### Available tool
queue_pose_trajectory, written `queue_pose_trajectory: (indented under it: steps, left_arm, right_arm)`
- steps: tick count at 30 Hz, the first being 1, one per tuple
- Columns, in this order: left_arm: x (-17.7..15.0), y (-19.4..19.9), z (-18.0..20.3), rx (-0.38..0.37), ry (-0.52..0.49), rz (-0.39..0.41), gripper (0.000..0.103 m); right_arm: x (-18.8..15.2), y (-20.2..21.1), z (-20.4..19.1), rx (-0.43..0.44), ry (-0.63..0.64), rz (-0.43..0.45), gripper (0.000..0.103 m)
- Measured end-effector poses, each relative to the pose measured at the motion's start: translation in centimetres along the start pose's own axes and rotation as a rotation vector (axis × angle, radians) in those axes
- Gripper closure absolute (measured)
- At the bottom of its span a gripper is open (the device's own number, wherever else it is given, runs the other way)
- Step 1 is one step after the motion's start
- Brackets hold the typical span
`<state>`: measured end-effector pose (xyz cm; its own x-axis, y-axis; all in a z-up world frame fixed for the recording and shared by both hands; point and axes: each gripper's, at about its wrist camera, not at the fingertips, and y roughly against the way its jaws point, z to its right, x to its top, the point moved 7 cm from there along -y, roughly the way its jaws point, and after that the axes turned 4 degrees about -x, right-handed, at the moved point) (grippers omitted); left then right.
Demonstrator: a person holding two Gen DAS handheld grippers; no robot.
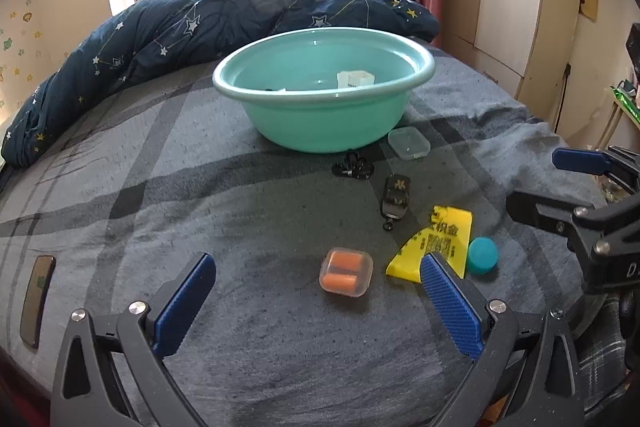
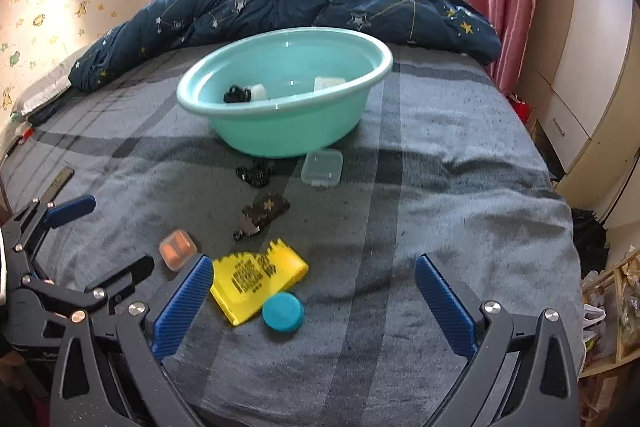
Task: Organize objects
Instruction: 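Withdraw both grippers from the basin toward the items on the blanket, then grasp the teal round lid with the right gripper while the left grasps the orange earplug case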
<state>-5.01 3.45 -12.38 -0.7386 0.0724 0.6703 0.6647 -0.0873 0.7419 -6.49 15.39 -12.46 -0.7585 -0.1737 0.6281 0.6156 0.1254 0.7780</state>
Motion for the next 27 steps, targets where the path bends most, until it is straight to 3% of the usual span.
queue_pose_trajectory:
  steps: [19,21,27]
  left_arm:
    - [-2.6,-2.5,0.9,-0.01,-0.017,-0.062,0.0]
    - [-2.7,-2.6,0.9,-0.008,-0.018,-0.064,0.0]
    - [-2.7,-2.8,1.1,-0.009,-0.027,-0.068,0.0]
  right_arm:
    - [-3.8,-3.6,0.3,0.005,-0.008,-0.097,0.0]
    - [-4.0,-3.7,0.1,0.01,-0.006,-0.102,0.003]
    - [-4.5,-4.0,-0.5,0.037,0.006,-0.121,0.028]
